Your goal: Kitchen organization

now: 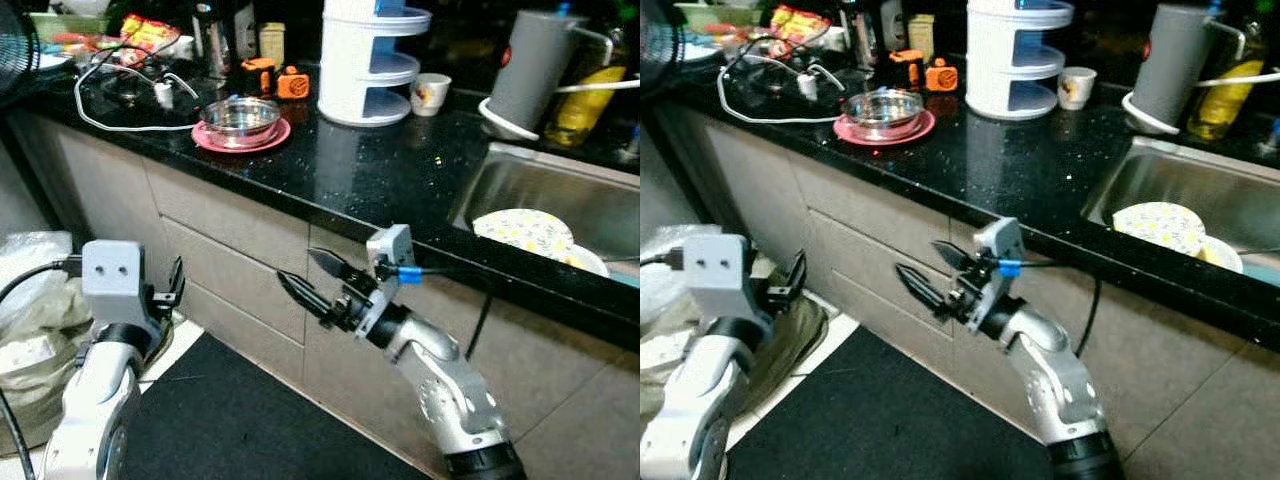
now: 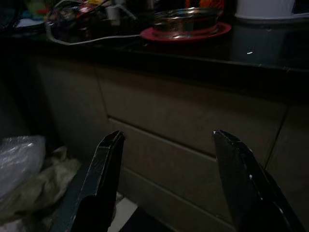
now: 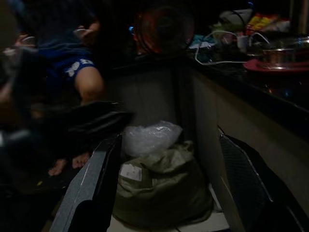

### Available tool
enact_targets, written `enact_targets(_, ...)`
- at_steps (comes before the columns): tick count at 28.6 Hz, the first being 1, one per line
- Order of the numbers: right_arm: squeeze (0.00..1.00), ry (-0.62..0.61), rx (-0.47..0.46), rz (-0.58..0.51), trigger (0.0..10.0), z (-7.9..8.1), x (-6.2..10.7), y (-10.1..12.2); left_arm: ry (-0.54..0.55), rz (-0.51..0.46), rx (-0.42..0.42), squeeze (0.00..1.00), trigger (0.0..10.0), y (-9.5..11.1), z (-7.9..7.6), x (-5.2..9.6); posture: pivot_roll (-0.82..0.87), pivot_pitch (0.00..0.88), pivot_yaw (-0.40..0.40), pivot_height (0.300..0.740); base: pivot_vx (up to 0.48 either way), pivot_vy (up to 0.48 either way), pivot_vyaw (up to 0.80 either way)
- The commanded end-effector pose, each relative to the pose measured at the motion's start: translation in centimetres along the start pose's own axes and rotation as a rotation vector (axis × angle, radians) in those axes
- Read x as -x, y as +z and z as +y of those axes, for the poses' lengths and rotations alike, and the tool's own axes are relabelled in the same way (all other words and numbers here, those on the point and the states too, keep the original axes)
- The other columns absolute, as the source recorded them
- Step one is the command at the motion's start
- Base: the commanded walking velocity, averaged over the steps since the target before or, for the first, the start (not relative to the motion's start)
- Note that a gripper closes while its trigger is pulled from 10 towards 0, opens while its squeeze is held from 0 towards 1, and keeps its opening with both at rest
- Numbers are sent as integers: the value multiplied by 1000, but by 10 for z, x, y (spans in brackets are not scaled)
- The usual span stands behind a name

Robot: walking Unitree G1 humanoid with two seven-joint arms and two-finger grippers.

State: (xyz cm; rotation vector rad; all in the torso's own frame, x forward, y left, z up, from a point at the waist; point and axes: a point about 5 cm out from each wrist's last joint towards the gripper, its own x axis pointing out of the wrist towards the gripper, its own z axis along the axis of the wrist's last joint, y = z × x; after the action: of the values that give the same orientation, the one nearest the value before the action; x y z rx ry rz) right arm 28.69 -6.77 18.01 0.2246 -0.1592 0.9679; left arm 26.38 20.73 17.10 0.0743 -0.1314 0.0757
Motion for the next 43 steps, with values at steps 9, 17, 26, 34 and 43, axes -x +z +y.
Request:
enact_targets(9, 0, 47, -3, -15, 10000, 4, -2, 8, -15, 5, 21, 0, 10000, 0, -3, -1, 62, 0, -35, 740, 388, 0, 0)
enact_targets(17, 0, 84, 17, -44, 10000, 8, -4, 17, -25, 7, 23, 0, 10000, 0, -6, -1, 61, 0, -33, 740, 401, 0, 98)
enact_targets(26, 0, 190, 28, -68, 10000, 19, -6, 28, -32, 9, 23, 0, 10000, 0, -8, -1, 63, 0, -35, 740, 401, 0, 792)
enact_targets(34, 0, 258, 33, -65, 10000, 29, -7, 33, -37, 12, 29, 0, 10000, -1, -11, -1, 63, 0, -38, 740, 401, 0, 794)
enact_targets(43, 0, 229, 5, -122, 10000, 25, -13, 53, -31, 13, 41, 0, 10000, -1, -12, -2, 61, 0, -39, 740, 264, 0, 333)
